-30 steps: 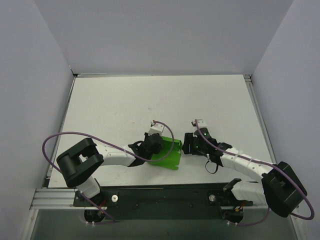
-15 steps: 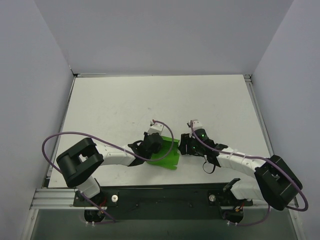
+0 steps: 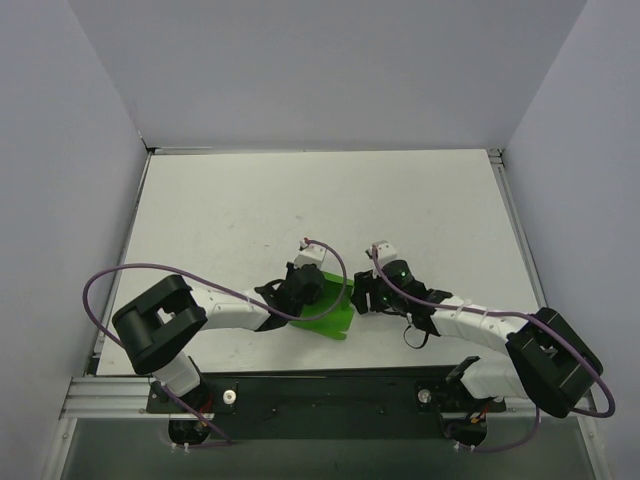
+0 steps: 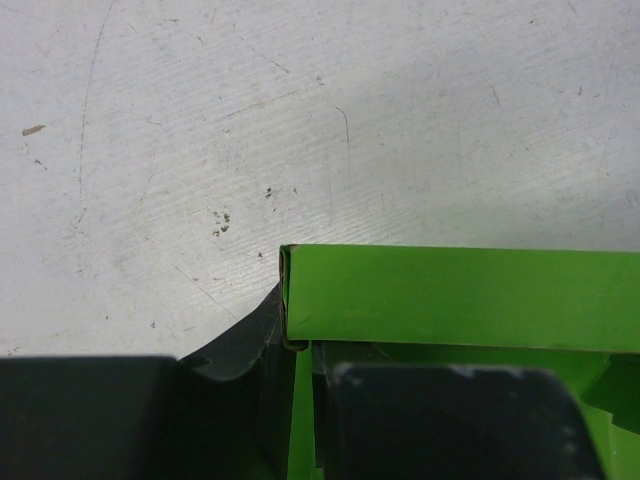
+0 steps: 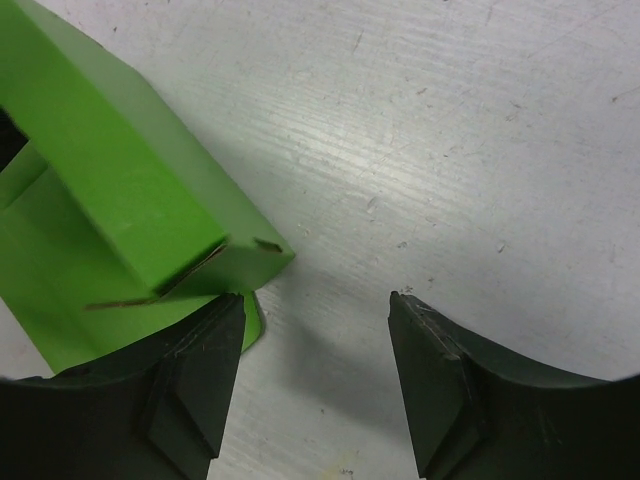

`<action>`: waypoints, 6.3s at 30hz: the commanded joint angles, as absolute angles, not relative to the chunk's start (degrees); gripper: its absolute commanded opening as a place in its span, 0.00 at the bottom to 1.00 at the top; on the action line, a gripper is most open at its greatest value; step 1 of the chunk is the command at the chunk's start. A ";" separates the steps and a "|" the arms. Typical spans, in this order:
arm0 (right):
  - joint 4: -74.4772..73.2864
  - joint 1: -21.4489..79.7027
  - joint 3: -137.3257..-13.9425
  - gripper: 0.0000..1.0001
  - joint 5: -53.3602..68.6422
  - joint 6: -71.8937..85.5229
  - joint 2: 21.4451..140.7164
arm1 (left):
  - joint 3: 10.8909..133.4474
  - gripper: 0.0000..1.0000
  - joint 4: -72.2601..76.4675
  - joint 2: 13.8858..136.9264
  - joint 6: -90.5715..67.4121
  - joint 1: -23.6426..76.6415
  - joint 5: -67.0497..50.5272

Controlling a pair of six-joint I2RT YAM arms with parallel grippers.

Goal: Fold the paper box

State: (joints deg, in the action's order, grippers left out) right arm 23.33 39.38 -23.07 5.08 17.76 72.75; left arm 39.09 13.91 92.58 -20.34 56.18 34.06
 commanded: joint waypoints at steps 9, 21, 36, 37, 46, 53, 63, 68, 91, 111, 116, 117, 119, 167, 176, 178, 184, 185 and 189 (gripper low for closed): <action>31.64 40.69 -23.64 0.59 10.63 14.15 71.81 | 36.74 0.00 16.96 92.11 -14.24 56.95 24.96; 24.46 40.87 -26.63 0.54 5.81 17.22 70.93 | 39.19 0.00 10.38 92.46 -18.36 56.87 29.09; 13.37 44.73 -27.60 0.66 4.92 18.01 62.67 | 37.00 0.75 5.37 78.59 -21.18 56.95 21.54; 12.66 44.74 -27.68 0.68 5.01 18.89 60.75 | 36.48 0.79 5.19 77.62 -21.27 56.95 19.71; -3.85 40.70 -33.48 0.73 0.27 32.23 53.62 | 35.42 0.86 -1.91 65.49 -24.43 52.83 6.08; -8.36 38.23 -32.79 0.71 -2.29 54.91 53.52 | 37.70 0.86 1.56 65.30 -30.23 44.83 0.00; -0.71 37.71 -27.16 0.66 1.75 65.30 57.21 | 36.83 0.83 11.07 72.68 -32.43 37.79 -9.67; 2.63 37.71 -24.88 0.63 2.29 68.46 57.75 | 36.83 0.80 15.02 75.75 -32.96 36.83 -11.33; 7.82 37.09 -24.87 0.43 0.18 64.88 63.28 | 33.14 0.44 19.60 80.42 -31.91 36.39 -10.64; 17.22 30.94 -34.28 0.31 15.28 43.69 76.38 | 45.86 0.83 -17.46 60.55 -18.48 36.39 -8.69; 17.49 30.85 -34.10 0.28 16.52 41.22 76.29 | 57.01 0.83 -25.56 65.82 -10.21 36.39 -9.59; 16.79 30.68 -34.10 0.29 16.61 40.96 76.20 | 58.08 0.83 -27.06 66.44 -8.19 36.39 -9.32; 14.78 30.59 -33.58 0.35 16.17 40.96 74.80 | 59.93 0.83 -28.12 68.55 -6.16 36.39 -9.84; 14.32 42.80 -31.38 0.22 -1.14 20.39 71.19 | 62.58 0.83 -23.38 88.94 23.38 43.24 -21.71; 12.13 42.10 -30.33 0.47 1.30 23.90 67.51 | 62.40 0.76 -22.24 92.63 22.33 43.50 -21.62; 10.56 41.40 -29.80 0.57 1.93 24.78 64.26 | 62.23 0.73 -21.71 92.72 22.33 43.51 -21.62; 5.19 36.31 -25.32 0.64 4.83 29.35 51.61 | 61.87 0.52 -21.18 93.25 22.24 43.77 -21.80; 4.66 34.04 -24.70 0.65 4.92 29.79 49.16 | 61.79 0.48 -21.27 93.34 22.32 43.94 -21.80; 3.16 31.20 -24.61 0.65 4.22 30.41 49.56 | 61.70 0.42 -21.45 93.25 22.59 44.38 -21.71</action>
